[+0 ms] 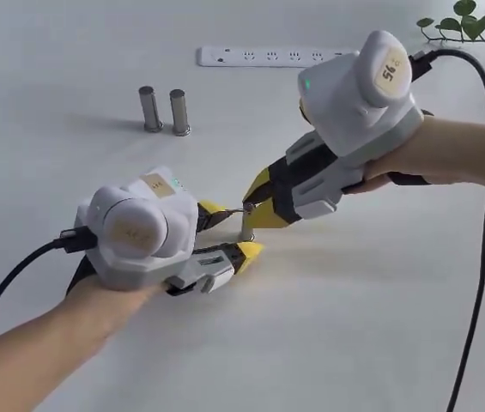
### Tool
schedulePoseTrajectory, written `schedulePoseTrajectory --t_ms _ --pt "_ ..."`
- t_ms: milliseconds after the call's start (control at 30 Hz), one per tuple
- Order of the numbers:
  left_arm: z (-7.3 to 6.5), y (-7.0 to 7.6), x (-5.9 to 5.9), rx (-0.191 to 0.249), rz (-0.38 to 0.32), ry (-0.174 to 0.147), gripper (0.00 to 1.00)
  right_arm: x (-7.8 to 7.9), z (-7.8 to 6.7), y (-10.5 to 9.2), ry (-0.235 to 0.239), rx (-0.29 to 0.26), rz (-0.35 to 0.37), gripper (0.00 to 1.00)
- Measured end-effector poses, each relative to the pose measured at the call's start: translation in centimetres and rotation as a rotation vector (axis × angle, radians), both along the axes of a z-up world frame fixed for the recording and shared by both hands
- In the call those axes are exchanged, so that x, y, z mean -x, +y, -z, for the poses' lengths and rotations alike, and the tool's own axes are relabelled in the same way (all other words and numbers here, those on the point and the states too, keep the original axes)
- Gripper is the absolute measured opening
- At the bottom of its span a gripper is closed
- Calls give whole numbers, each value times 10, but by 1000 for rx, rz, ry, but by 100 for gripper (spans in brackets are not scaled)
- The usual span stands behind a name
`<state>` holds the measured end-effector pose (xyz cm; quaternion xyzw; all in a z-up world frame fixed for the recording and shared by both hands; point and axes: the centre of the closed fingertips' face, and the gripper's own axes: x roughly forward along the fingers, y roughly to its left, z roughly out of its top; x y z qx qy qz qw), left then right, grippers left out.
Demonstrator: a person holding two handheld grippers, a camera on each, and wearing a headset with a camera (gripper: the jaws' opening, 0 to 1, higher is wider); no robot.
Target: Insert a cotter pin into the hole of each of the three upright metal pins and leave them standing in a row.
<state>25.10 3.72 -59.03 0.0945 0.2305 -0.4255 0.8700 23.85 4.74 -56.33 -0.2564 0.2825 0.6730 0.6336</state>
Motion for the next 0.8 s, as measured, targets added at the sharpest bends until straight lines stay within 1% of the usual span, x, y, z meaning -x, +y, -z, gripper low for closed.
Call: schedulePoseTrajectory --t_ms 67,133,233,333,433,467,533,667,800 --pt "-1 2 0 6 -9 1 39 0 1 1 1 -1 -2 7" --pt "-3 4 1 11 -16 3 40 0 2 1 -14 6 -12 6" --pt "-8 6 3 30 -19 2 43 -1 2 1 -20 11 -16 5" --pt "-14 9 6 29 -15 -11 46 -1 2 1 -28 13 -21 5" --pt "-20 14 10 39 -15 -11 47 -3 1 1 -27 9 -13 5" --pt "-21 17 10 39 -18 -14 47 -4 2 1 -18 7 -3 5" --pt "-24 21 12 42 -23 -16 48 -4 1 1 -17 5 -5 5" --pt "-32 36 17 51 -41 -26 51 -3 0 3 -28 9 -23 4" --pt "-40 47 23 60 -59 -33 54 -7 -5 10 -35 -8 -27 4"
